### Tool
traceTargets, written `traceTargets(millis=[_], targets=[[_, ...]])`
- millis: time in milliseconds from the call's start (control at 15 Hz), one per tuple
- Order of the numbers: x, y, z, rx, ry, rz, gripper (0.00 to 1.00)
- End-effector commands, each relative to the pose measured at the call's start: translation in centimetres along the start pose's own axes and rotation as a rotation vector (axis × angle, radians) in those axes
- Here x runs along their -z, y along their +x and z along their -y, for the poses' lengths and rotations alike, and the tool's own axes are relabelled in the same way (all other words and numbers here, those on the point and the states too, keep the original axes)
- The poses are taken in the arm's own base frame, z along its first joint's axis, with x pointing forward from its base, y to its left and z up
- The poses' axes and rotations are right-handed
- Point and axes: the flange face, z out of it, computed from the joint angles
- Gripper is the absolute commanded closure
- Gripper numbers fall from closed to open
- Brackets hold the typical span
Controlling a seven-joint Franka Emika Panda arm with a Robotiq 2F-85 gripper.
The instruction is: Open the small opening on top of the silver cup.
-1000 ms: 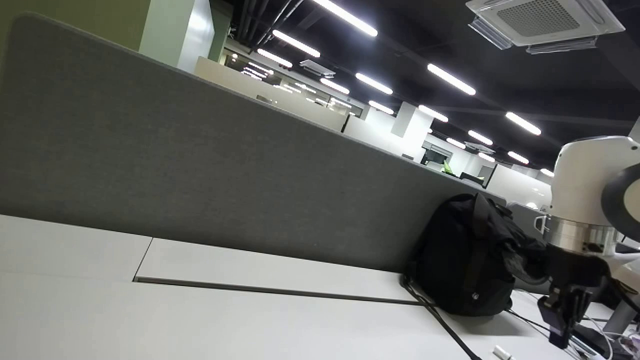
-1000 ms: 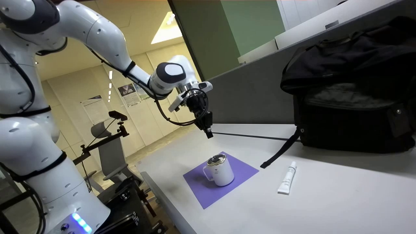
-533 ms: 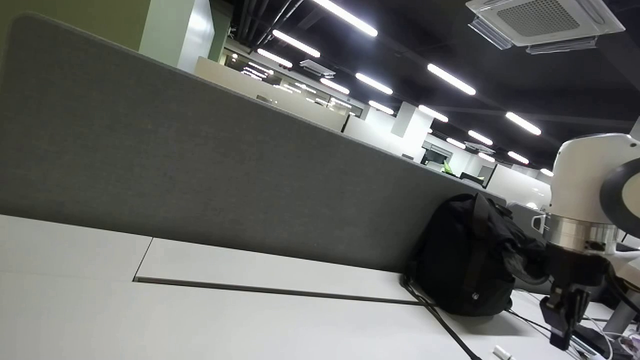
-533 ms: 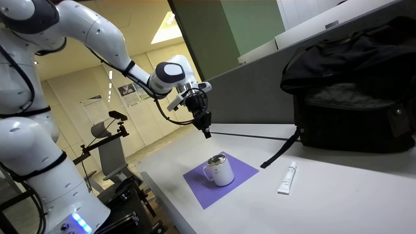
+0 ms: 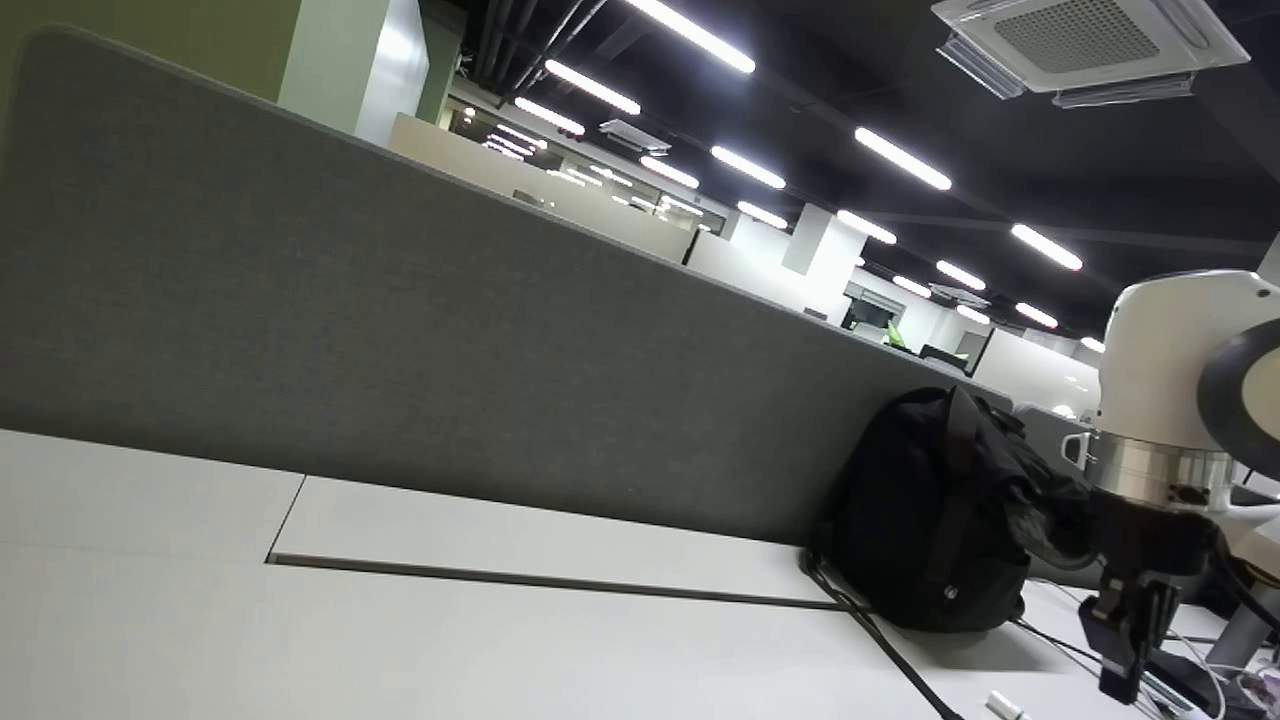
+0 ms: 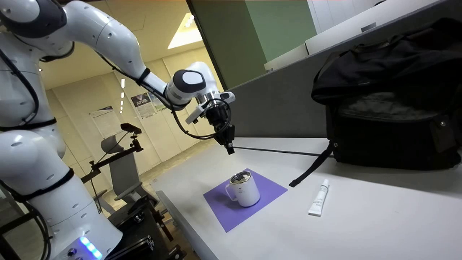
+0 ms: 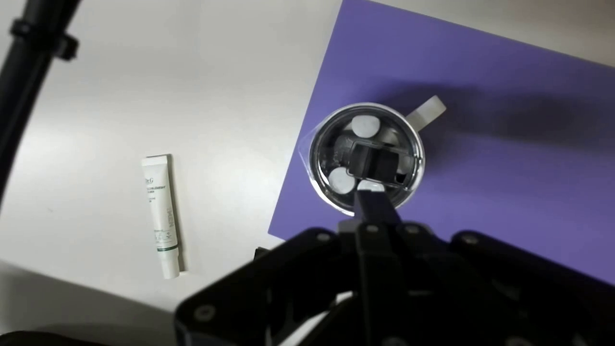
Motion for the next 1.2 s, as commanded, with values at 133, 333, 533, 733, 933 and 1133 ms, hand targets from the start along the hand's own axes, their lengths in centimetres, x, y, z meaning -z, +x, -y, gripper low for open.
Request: traceTargets(millis=[133,333,533,733,933,1133], targets=[[-0.9,0.1,0.2,-0.023,0.002,-0.031,1.00],[-2.5,0.3,0.4,-0.023,0.007,-0.045,1.00],[-4.2,0.2,0.7,-0.023,-0.002,-0.020,1.00],[-5.9,0.2,1.1,-0.026,0.017,-0.012,1.00],[-7.1,0.4,1.4,-0.030,0.046,-0.036,1.00],[-7.5,0.7,1.9,-0.043,0.062,-0.072,1.00]])
